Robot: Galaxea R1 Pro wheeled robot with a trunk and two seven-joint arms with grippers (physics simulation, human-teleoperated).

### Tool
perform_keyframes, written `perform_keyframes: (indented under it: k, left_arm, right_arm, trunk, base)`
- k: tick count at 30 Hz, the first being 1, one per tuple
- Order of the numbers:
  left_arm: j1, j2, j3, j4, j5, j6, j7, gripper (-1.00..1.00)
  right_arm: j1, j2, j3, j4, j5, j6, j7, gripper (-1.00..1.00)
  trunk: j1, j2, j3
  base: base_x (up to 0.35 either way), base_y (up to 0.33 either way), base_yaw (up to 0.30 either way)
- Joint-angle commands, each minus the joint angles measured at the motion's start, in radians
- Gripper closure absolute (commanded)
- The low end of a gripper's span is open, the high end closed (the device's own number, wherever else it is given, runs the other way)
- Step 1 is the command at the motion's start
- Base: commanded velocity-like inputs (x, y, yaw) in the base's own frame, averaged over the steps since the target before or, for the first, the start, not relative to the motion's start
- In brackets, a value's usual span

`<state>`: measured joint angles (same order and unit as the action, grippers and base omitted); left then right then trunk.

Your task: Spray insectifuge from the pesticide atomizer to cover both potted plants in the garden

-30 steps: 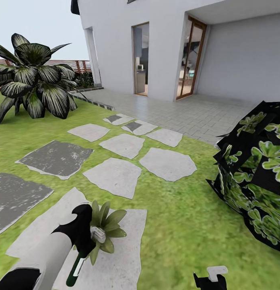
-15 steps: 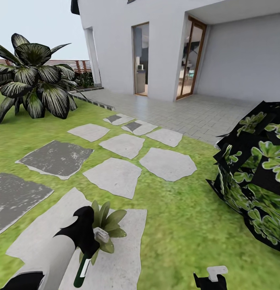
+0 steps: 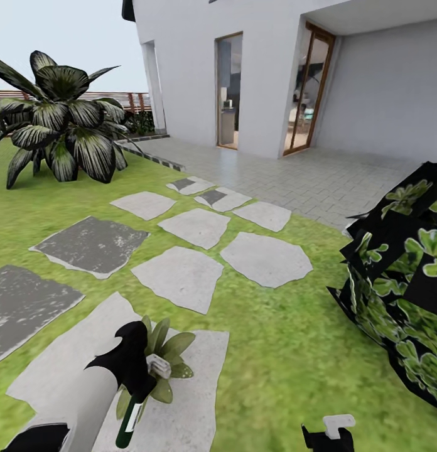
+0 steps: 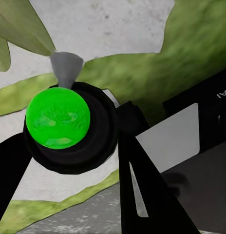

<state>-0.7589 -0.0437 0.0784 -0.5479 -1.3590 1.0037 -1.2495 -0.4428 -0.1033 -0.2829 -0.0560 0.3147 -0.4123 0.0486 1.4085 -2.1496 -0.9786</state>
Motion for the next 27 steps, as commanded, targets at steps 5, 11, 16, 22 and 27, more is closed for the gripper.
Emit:
perform_keyframes:
  k: [5, 11, 16, 22, 27]
  left_arm:
    - [-0.015, -0.006, 0.006, 0.000, -0.009, 0.009, -0.016, 1.00]
    - [-0.069, -0.027, 0.003, 0.005, -0.013, 0.010, -0.017, 1.00]
    - [-0.060, -0.023, 0.001, 0.003, -0.016, 0.010, -0.017, 1.00]
    - [-0.052, -0.016, -0.001, 0.014, -0.010, -0.002, -0.018, 1.00]
    - [-0.050, -0.019, -0.001, 0.009, -0.013, 0.000, -0.017, 1.00]
  right_arm:
    - [-0.001, 0.000, -0.009, 0.001, 0.004, -0.003, 0.005, -1.00]
    - [-0.001, -0.001, -0.009, 0.001, 0.004, -0.003, 0.005, -1.00]
    - [-0.001, -0.001, -0.009, 0.001, 0.004, -0.003, 0.005, -1.00]
    - [-0.001, -0.001, -0.009, 0.001, 0.004, -0.003, 0.005, -1.00]
    - [-0.001, -0.001, -0.009, 0.001, 0.004, -0.003, 0.005, -1.00]
  trunk:
    - [0.000, 0.000, -0.001]
    - [0.000, 0.000, -0.001]
    - [0.000, 0.000, -0.001]
    - [0.000, 0.000, -0.001]
    - [0.000, 0.000, -0.001]
  base:
    - [0.000, -0.004, 0.005]
    - [0.000, 0.000, 0.000]
    - [0.000, 0.000, 0.000]
    - [0.000, 0.000, 0.000]
    - [-0.002, 0.000, 0.000]
